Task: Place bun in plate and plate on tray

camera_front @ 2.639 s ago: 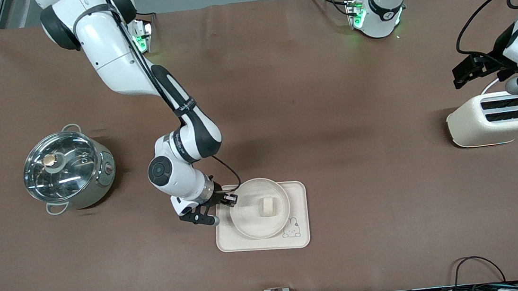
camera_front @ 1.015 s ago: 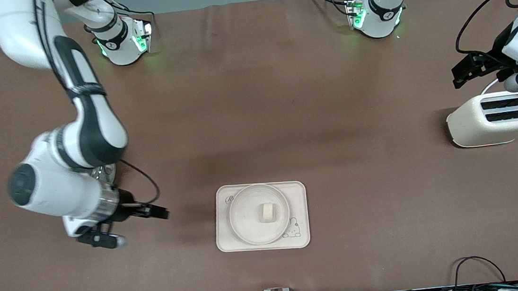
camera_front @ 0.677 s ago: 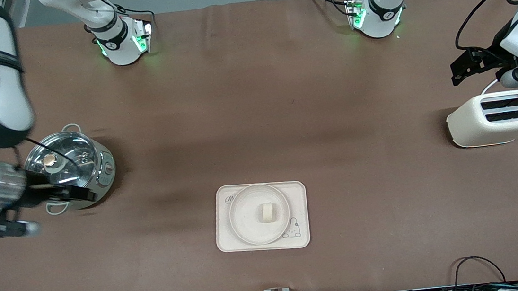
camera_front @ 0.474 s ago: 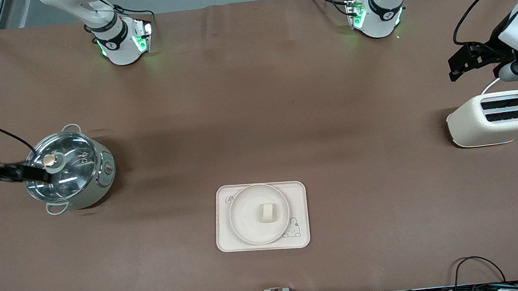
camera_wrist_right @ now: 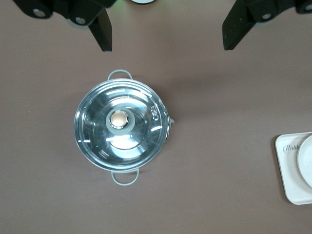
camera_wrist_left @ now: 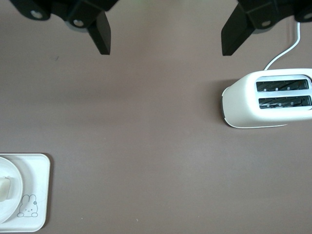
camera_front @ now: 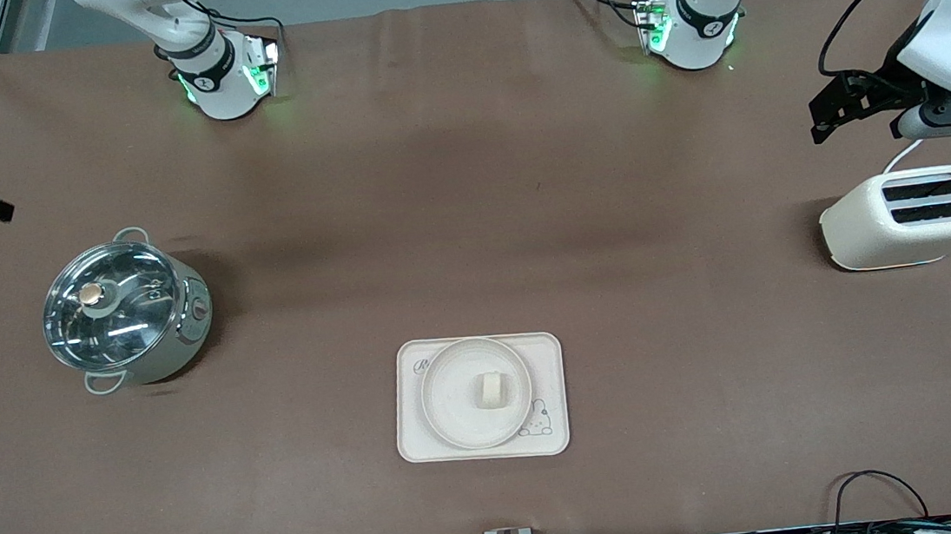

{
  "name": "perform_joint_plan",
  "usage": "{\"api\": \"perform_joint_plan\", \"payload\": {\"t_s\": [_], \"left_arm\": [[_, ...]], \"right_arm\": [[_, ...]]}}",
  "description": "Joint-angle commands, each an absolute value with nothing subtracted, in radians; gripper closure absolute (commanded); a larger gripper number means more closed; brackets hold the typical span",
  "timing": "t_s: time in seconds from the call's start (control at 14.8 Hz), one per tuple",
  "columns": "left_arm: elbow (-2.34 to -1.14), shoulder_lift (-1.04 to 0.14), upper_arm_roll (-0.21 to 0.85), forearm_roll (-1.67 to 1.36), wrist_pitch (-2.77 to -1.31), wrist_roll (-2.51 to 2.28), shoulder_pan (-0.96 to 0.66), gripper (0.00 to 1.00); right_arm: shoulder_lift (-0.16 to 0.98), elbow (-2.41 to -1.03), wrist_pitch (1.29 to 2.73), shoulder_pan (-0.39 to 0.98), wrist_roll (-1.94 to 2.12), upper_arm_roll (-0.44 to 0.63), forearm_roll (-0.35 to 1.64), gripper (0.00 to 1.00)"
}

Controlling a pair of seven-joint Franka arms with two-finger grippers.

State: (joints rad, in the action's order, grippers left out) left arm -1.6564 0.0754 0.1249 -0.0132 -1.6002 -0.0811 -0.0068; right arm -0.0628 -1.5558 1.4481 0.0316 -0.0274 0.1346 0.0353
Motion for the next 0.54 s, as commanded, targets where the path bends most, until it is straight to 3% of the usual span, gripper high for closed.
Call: {"api": "perform_joint_plan", "payload": {"t_s": [0.0,0.14,0.47], "left_arm": [[-1.657,0.092,0.127,-0.020,-1.609,-0.084,-0.008,0.00],[-1.654,0.091,0.126,-0.014,-1.605,-0.083,-0.005,0.00],[-1.634,0.083,0.126,0.009,-1.595,-0.081,-0.003,0.00]], "right_arm": [[-0.143,-1.649,1.491,-0.056,-0.009,0.028,-0.049,0.00],[-0.144,-1.640,1.486,-0.103,0.003,-0.028,-0.052,0.00],[-0.143,-1.637,1.490,-0.063,-0.009,-0.032,-0.051,0.00]]}}
